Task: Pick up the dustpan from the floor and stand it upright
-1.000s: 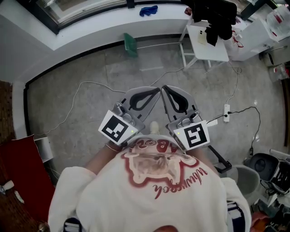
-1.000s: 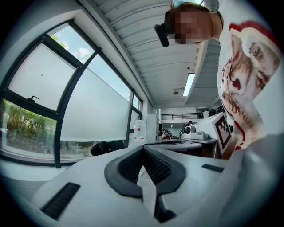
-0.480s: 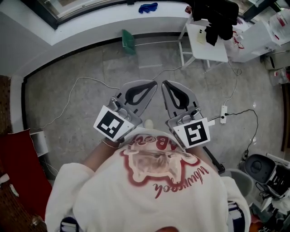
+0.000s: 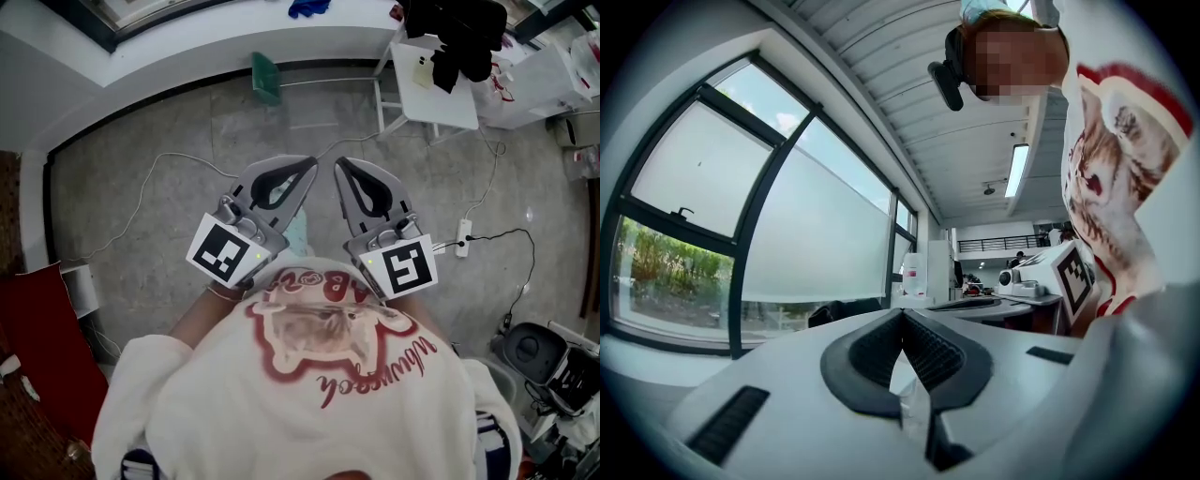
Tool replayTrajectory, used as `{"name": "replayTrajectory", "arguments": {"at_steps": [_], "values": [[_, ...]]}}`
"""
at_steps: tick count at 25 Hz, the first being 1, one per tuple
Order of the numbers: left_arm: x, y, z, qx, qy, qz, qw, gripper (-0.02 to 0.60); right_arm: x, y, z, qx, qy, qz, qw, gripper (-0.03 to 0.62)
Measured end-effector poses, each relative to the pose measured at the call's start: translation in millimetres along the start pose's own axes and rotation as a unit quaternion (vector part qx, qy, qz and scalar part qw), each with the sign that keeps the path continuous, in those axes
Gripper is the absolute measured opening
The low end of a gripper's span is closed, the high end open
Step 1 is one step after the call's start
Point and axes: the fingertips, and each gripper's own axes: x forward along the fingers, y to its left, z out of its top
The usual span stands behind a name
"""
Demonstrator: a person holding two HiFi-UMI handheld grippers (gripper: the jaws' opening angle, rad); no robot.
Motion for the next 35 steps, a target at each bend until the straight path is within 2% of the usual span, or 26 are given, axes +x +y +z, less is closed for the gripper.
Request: {"name": "replayTrajectory", "arguments": {"at_steps": [4, 8, 13, 18, 23, 28, 31, 35], "values": [[22.8, 32.5, -3.8, 0.0, -0.005, -0.006, 1.0, 0.019, 29.3, -19.3, -4.5, -0.009, 0.002, 0.0, 1.0, 0.025], [53.6, 88.0, -9.9, -0.004, -0.009, -0.007, 0.9999, 0.018, 79.9, -56.0, -11.3, -0.01, -0.001, -0.01, 1.0, 0.025], [114.1, 177.4, -14.6, -0.001, -0.001, -0.031, 0.9995, 0.02, 168.6, -120.4, -17.6, -0.01, 0.004, -0.022, 1.0, 0.025], [183.6, 268.6, 0.5, -0.004, -0.009, -0.056, 0.9984, 0.02, 264.3, -189.6, -3.1, -0.013, -0.003, -0.034, 0.999, 0.025], [239.6, 336.4, 2.7, -0.013, 0.011, -0.072, 0.9973, 0.02, 336.3, -252.7, 4.6, 0.001, -0.01, -0.059, 0.998, 0.025], [285.0, 384.5, -9.9, -0.024, 0.018, -0.079, 0.9965, 0.02, 370.7, -296.0, -3.4, 0.001, -0.002, -0.081, 0.997, 0.025], [305.4, 402.3, -22.1, -0.025, 0.028, -0.072, 0.9966, 0.018, 382.0, -316.7, -20.9, 0.007, 0.019, -0.074, 0.997, 0.025], [321.5, 421.5, -31.1, -0.036, 0.027, -0.046, 0.9979, 0.019, 395.9, -336.0, -36.6, 0.013, 0.033, -0.06, 0.998, 0.025]]}}
